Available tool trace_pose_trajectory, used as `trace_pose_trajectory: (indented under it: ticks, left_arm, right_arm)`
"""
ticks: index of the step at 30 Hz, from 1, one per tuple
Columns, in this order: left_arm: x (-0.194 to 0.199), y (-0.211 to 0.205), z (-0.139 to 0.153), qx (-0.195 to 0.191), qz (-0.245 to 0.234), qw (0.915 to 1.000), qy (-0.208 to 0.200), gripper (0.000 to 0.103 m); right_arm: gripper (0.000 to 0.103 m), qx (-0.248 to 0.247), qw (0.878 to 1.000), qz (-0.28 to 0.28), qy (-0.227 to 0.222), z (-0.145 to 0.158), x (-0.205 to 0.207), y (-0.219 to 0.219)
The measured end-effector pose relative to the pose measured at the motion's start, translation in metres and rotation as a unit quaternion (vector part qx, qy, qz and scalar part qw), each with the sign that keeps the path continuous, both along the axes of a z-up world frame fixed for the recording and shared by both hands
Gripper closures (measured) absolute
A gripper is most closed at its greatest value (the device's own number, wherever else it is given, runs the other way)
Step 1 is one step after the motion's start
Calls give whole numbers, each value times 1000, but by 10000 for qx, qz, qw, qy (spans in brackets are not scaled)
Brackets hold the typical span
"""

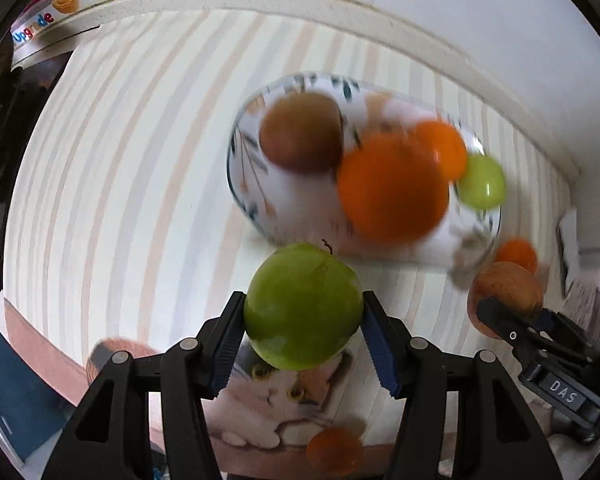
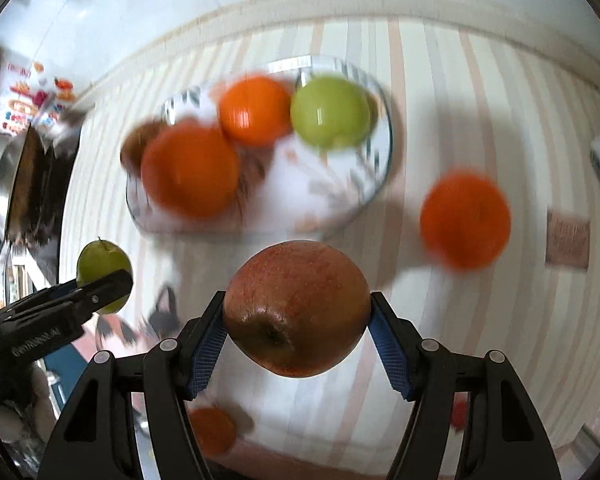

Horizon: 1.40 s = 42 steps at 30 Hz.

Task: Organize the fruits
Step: 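Carry the green and red apples over the plate, then open both tools to drop the apples onto the plate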

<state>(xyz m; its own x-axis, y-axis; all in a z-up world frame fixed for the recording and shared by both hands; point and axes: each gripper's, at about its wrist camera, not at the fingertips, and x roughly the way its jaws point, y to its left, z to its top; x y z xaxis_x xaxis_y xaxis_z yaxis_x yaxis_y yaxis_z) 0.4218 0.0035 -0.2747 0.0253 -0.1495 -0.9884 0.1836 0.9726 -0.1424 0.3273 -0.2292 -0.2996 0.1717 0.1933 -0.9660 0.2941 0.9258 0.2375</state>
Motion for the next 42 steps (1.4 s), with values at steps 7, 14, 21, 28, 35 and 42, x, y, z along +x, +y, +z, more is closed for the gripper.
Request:
trace_pose_trajectory:
  ticks: [7, 14, 21, 28, 35, 42]
  left_arm:
    - [51, -2, -13, -105, 137, 9996, 221, 49]
    - [55, -7, -35, -90, 112, 9989, 435, 48]
    - [52, -15, -46, -55, 212, 9989, 424, 48]
    - [44, -12, -21, -56, 130, 9998, 108, 17]
    - [22, -10, 0, 173, 59, 9995, -260, 17]
    - [-16, -5, 30, 409, 39, 9957, -828, 17]
  right_arm:
    - [32, -312, 9994, 101, 48, -9, 54, -5]
    - [32, -430, 9987, 213, 195, -26, 61, 9]
    - [24, -312, 9993, 154, 139, -30, 61, 11]
    - [10, -363, 9993, 95, 96, -9, 55, 6]
    - [8, -641, 9979, 125, 16, 19, 36, 5]
    - [8, -883, 9957, 172, -241, 55, 9, 8]
